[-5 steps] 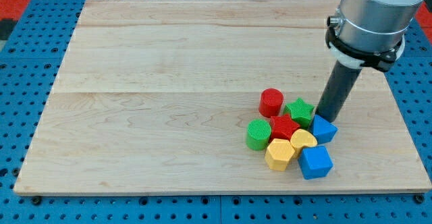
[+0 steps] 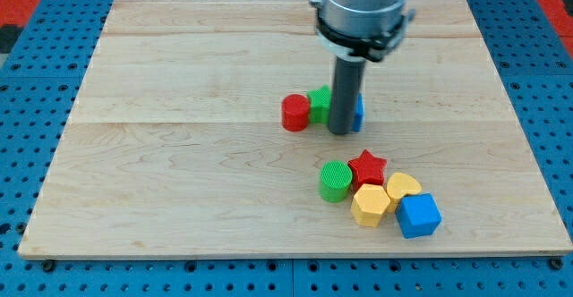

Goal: Separate the blue triangle from the group of blocks

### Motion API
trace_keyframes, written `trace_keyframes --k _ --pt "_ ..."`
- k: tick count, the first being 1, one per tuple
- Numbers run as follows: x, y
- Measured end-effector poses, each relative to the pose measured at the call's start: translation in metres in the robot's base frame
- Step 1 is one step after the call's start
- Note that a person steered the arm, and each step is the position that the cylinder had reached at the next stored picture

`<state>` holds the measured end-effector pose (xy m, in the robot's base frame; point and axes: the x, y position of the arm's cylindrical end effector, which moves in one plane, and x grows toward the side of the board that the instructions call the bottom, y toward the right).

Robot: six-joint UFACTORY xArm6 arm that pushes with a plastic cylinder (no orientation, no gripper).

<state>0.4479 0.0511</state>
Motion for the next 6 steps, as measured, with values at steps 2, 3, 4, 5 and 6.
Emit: trace_keyframes --k 2,3,4,5,6 --pt "-0.029 0.065" --pt "-0.027 0.077" --pt "0.017 0.079" --pt "0.003 0.014" --pt "-0.03 -0.049"
